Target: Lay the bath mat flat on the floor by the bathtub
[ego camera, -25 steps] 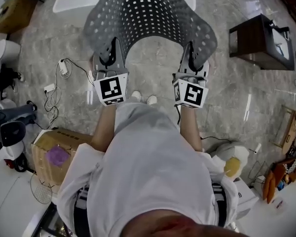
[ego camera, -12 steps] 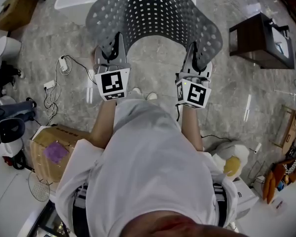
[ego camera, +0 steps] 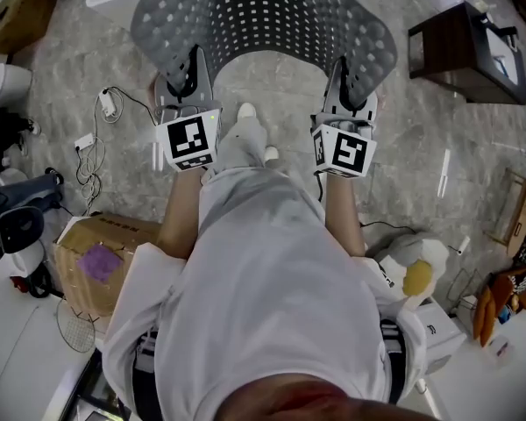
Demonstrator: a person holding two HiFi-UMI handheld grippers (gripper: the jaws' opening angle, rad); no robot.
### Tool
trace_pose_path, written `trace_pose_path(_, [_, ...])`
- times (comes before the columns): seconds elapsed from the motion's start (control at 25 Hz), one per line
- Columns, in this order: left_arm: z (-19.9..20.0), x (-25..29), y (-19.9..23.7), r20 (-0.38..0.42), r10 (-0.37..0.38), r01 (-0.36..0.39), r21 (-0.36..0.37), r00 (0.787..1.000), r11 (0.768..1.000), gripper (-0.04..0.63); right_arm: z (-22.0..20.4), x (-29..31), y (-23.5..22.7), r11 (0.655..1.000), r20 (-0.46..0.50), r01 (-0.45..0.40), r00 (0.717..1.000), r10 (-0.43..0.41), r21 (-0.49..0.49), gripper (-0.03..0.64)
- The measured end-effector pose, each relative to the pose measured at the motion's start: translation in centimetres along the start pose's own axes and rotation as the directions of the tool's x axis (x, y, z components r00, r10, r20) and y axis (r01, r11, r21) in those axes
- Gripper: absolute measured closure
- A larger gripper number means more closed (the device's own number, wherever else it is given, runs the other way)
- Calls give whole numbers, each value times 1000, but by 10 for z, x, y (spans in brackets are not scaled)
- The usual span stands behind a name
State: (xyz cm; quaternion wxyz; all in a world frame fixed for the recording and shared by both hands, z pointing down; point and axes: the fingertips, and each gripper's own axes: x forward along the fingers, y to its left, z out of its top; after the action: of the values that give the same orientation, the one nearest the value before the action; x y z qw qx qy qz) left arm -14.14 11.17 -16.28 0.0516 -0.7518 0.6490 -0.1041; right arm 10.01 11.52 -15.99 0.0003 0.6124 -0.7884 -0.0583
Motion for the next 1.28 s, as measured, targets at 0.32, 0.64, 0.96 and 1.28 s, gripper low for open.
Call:
trace_pose_path(0.32, [-34, 51, 12, -42, -36, 34, -26, 998, 999, 581, -38, 33, -6, 999, -76, 49, 996, -50, -11, 600])
trace_pose_path(0.64, [-89, 121, 3, -106, -78, 75, -29, 991, 997, 581, -100, 82, -37, 997, -132, 82, 988, -79, 14, 600])
trace_pose_path(0.96, [-205, 200, -23, -129, -93, 94, 5, 987, 996, 581, -220, 131, -61, 997, -162, 76, 984, -72, 21, 600])
trace_pose_path(1.28, [-350, 260, -51, -96, -76, 78, 17, 992, 997, 581, -381, 163, -64, 998, -130, 60, 990, -54, 37, 600])
